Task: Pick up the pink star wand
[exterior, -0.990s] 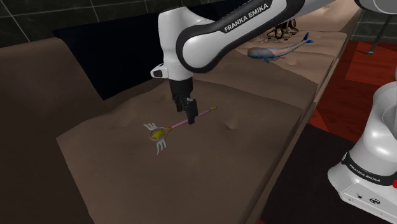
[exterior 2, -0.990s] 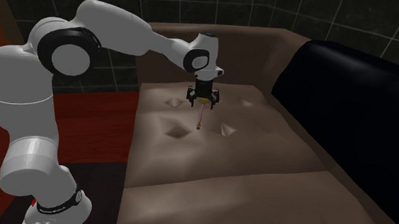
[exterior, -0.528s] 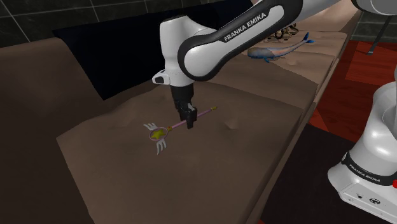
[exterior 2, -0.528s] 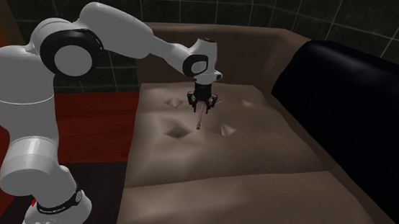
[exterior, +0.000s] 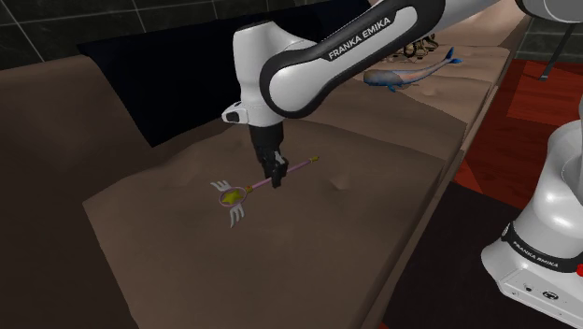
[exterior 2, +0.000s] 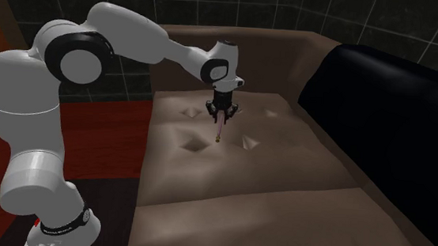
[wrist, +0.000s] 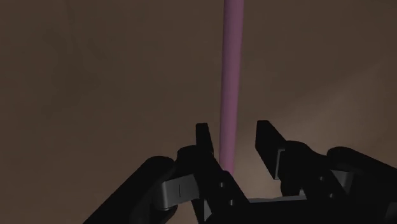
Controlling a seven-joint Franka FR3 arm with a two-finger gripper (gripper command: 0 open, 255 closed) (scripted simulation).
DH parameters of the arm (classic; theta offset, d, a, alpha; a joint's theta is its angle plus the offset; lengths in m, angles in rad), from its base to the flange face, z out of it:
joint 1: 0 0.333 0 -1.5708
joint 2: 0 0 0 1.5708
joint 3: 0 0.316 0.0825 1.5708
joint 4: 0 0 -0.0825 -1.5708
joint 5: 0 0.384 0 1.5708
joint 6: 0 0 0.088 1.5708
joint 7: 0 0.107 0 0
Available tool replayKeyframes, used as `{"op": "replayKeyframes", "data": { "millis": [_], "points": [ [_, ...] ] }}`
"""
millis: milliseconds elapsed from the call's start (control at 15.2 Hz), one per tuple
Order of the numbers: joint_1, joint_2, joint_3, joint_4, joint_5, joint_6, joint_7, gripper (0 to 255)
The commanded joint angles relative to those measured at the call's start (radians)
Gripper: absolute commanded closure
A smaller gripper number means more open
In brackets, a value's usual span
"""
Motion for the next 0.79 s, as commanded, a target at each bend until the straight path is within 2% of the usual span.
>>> {"op": "replayKeyframes", "data": {
  "millis": [0,726],
  "points": [
    [-0.004,0.001,-0.005,-0.003,-0.002,0.005,0.001,255],
    [-0.006,-0.039,-0.002,0.094,0.006,-0.131,-0.001,255]
  ]
}}
